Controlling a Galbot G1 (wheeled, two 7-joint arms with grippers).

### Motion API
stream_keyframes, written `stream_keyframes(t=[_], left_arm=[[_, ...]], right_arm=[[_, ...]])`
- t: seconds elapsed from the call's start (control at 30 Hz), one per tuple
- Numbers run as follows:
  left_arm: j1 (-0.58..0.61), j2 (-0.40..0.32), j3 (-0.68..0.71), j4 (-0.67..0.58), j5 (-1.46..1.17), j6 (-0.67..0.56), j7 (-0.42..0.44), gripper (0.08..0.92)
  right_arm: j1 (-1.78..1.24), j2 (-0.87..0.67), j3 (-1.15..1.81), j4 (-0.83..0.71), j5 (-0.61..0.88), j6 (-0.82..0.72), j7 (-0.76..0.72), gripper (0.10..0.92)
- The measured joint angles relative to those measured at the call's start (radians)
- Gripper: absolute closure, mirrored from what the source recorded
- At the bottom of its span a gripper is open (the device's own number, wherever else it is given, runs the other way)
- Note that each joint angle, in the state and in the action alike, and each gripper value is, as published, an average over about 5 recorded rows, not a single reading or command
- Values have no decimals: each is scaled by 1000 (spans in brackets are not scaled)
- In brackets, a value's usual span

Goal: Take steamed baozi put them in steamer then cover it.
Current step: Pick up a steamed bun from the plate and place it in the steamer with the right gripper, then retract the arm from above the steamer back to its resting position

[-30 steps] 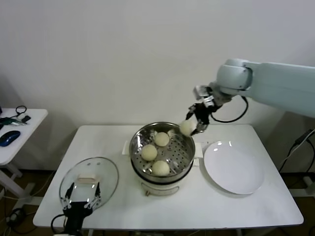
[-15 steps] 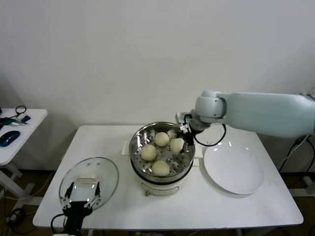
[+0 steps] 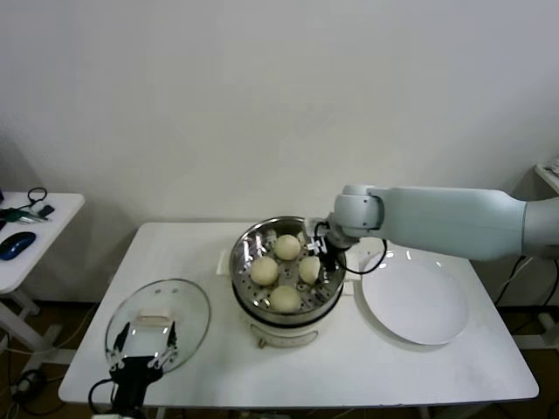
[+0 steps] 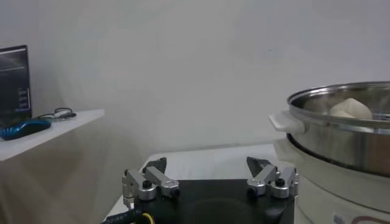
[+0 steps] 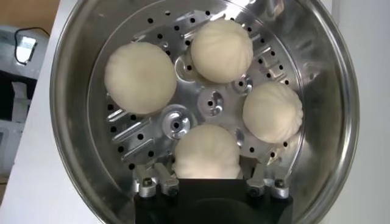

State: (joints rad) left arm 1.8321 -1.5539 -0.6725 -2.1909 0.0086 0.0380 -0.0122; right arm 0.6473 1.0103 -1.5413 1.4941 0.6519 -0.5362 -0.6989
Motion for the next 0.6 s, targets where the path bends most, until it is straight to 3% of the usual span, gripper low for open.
stream_keyframes(t=[0.3,0.6], left_arm=[[-10,-1,0,-6,-6,19,-12,177],[-18,12,-3,-4,-10,27,-33,177]], right_arm=[[39,-80,111,4,105,31,21,203],[-202,-255,526,17,187,58,292,203]])
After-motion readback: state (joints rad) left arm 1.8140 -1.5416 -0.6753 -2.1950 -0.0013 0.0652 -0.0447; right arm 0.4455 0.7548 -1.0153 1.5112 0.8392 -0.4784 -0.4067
